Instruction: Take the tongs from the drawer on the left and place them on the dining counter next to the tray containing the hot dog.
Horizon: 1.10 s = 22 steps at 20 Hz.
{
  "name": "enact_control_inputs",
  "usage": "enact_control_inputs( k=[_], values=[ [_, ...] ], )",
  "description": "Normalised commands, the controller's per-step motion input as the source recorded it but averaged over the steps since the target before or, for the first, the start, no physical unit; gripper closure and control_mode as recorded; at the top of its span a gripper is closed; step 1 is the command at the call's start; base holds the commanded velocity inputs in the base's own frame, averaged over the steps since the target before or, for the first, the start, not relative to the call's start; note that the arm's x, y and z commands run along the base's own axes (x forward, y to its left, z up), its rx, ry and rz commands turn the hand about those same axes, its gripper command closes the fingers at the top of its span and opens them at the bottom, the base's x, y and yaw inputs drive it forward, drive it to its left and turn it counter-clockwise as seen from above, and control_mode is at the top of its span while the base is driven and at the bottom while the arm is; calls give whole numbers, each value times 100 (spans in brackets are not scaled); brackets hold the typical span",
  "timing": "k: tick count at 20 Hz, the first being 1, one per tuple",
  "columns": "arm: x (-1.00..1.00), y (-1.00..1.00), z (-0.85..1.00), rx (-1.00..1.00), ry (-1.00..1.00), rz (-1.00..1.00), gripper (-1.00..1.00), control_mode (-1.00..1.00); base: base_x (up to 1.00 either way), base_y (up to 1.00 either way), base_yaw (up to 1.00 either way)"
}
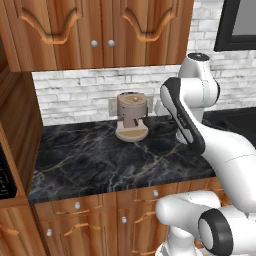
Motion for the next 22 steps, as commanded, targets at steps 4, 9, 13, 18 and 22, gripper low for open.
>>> enact_control_inputs(
  k=[4, 9, 13, 18, 22],
  values=[
    [-9, 0, -6, 0, 1, 0, -100, -100, 0, 0, 0],
    [-2, 0, -1, 0, 0, 0, -100, -100, 0, 0, 0],
    [0, 0, 0, 0, 0, 0, -100, -100, 0, 0, 0],
    [-1, 0, 0, 0, 0, 0, -100, -100, 0, 0, 0],
    [-28, 0, 0, 0, -8, 0, -100, -100, 0, 0, 0]
  ],
)
